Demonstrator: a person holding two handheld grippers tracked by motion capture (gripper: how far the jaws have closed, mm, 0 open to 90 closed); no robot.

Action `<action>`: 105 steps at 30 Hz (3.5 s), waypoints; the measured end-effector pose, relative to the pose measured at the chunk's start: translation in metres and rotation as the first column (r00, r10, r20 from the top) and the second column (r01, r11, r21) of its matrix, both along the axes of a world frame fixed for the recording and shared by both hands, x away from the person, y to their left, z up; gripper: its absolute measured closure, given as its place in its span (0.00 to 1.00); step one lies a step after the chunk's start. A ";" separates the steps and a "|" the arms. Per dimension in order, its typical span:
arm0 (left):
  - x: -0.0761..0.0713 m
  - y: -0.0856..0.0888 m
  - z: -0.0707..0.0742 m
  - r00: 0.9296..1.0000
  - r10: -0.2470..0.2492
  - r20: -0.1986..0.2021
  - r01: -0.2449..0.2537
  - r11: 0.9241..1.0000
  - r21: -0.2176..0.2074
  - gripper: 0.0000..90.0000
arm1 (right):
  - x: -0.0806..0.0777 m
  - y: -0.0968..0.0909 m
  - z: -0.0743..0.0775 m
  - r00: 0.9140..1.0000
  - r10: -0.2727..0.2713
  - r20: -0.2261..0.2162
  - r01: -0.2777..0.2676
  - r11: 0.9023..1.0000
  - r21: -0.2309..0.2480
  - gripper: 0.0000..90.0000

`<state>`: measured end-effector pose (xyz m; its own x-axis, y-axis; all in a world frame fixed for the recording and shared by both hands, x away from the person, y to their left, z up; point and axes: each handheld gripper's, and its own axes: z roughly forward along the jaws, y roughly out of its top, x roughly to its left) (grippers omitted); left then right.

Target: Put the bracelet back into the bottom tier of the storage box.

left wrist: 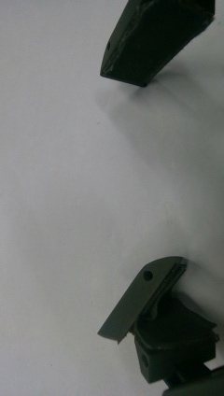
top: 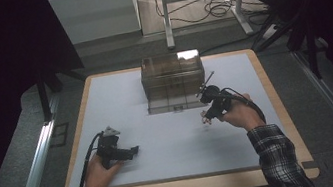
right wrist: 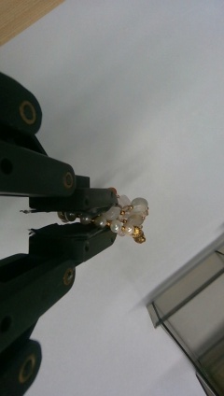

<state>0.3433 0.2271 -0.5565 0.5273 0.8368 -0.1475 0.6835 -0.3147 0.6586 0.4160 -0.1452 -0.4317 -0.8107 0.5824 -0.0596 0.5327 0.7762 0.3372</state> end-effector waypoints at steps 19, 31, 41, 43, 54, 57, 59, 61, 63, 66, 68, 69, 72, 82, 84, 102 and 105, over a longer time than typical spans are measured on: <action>0.000 0.000 0.000 1.000 -0.002 0.001 0.002 1.000 0.001 0.00 | -0.001 0.005 0.016 0.996 0.027 0.089 -0.035 0.996 0.086 0.89; 0.000 0.000 0.000 1.000 -0.002 0.001 0.002 1.000 0.001 0.00 | 0.001 0.011 0.018 0.986 0.022 0.167 -0.055 0.980 0.191 0.89; 0.000 0.000 0.000 1.000 -0.003 0.001 0.003 1.000 0.001 0.00 | 0.004 0.018 0.016 0.976 0.018 0.216 -0.074 0.965 0.253 0.89; 0.000 0.000 0.000 1.000 -0.003 0.001 0.003 1.000 0.001 0.00 | 0.004 0.020 0.015 0.976 0.014 0.219 -0.073 0.961 0.266 0.89; 0.000 0.000 0.000 1.000 -0.004 0.001 0.004 1.000 0.002 0.00 | 0.009 0.027 0.011 0.964 -0.013 0.265 -0.075 0.944 0.321 0.89; 0.000 0.000 0.000 1.000 -0.003 0.001 0.003 1.000 0.002 0.00 | 0.011 0.030 0.010 0.963 -0.022 0.270 -0.072 0.941 0.332 0.89; 0.000 0.000 0.000 1.000 -0.004 0.001 0.004 1.000 0.001 0.00 | 0.012 0.031 0.009 0.961 -0.022 0.275 -0.076 0.937 0.340 0.89; 0.000 0.001 0.000 1.000 -0.008 0.000 0.008 1.000 0.006 0.00 | 0.014 0.034 0.007 0.958 -0.033 0.285 -0.072 0.934 0.351 0.89; 0.000 0.001 0.000 1.000 -0.007 -0.001 0.007 1.000 0.006 0.00 | 0.016 0.036 0.006 0.956 -0.035 0.291 -0.073 0.933 0.353 0.89; 0.000 0.001 0.000 1.000 -0.007 -0.001 0.007 1.000 0.006 0.00 | 0.017 0.038 0.004 0.953 -0.042 0.299 -0.072 0.930 0.360 0.89; 0.000 0.001 0.000 1.000 -0.007 0.000 0.007 1.000 0.006 0.00 | 0.019 0.039 0.003 0.951 -0.044 0.305 -0.075 0.927 0.367 0.89; 0.000 0.001 0.000 1.000 -0.007 -0.001 0.007 1.000 0.006 0.00 | 0.020 0.040 0.002 0.950 -0.047 0.308 -0.074 0.926 0.371 0.89; 0.000 0.001 0.000 1.000 -0.007 -0.001 0.007 1.000 0.006 0.00 | 0.022 0.043 -0.001 0.948 -0.057 0.314 -0.071 0.922 0.380 0.89; 0.000 0.001 0.000 1.000 -0.007 -0.001 0.007 1.000 0.006 0.00 | 0.032 0.052 -0.010 0.941 -0.073 0.330 -0.071 0.913 0.402 0.89; 0.000 0.000 0.000 1.000 -0.005 -0.002 0.005 1.000 0.004 0.00 | 0.034 0.055 -0.012 0.941 -0.073 0.329 -0.071 0.911 0.406 0.89; 0.000 0.000 0.000 1.000 -0.005 -0.004 0.005 1.000 0.005 0.00 | 0.049 0.085 -0.030 0.937 -0.062 0.344 -0.096 0.900 0.424 0.89; 0.000 0.000 0.000 1.000 -0.005 -0.004 0.005 1.000 0.005 0.00 | 0.052 0.090 -0.033 0.937 -0.064 0.343 -0.094 0.900 0.426 0.89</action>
<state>0.3433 0.2275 -0.5562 0.5312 0.8347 -0.1453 0.6842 -0.3215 0.6545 0.4677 -0.0553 -0.4648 -0.7948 0.6016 -0.0797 0.3128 0.5186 0.7957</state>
